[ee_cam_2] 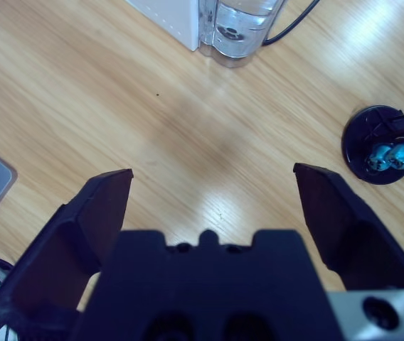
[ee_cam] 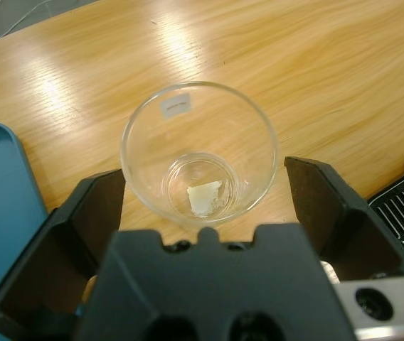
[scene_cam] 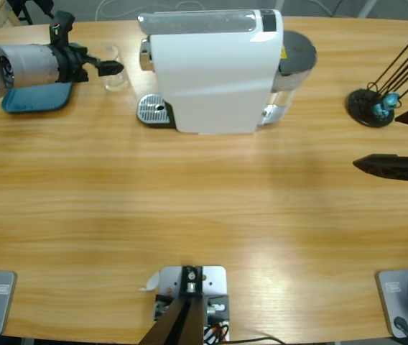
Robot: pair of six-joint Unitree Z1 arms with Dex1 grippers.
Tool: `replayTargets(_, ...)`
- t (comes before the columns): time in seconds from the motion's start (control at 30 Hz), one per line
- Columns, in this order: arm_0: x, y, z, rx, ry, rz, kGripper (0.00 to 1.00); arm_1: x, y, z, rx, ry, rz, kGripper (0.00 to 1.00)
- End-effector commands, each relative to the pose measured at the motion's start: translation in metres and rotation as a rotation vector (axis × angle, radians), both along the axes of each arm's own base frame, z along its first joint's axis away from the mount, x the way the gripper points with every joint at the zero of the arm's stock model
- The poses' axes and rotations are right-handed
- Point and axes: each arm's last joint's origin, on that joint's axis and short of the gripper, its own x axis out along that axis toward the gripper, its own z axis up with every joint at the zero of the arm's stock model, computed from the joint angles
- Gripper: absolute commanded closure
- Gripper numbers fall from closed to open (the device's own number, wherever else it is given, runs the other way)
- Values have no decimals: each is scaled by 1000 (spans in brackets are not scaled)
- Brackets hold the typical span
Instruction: Pour coffee
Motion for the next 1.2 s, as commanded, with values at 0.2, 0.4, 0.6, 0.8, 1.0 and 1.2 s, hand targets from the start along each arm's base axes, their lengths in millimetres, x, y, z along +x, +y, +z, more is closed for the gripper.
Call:
replayTargets(0.2,11,4,-21,5,55,25,38,-4,-5,-9,-8,13,4,0)
replayTargets(0.4,16,2,-20,7,68,27,118,-5,-6,-9,-7,5,1,0)
replayTargets(0.6,21,0,-20,3,96,12,161,-5,-7,-9,-5,2,-1,0)
replayTargets(0.8,19,1,-19,6,102,11,362,-5,-7,-9,-6,4,-1,4)
replayTargets(1.0,7,1,-14,13,96,-7,363,-5,-7,-9,-5,2,-1,4)
replayTargets(1.2,-15,4,28,16,44,-44,363,-5,-7,-10,-1,-4,-2,4)
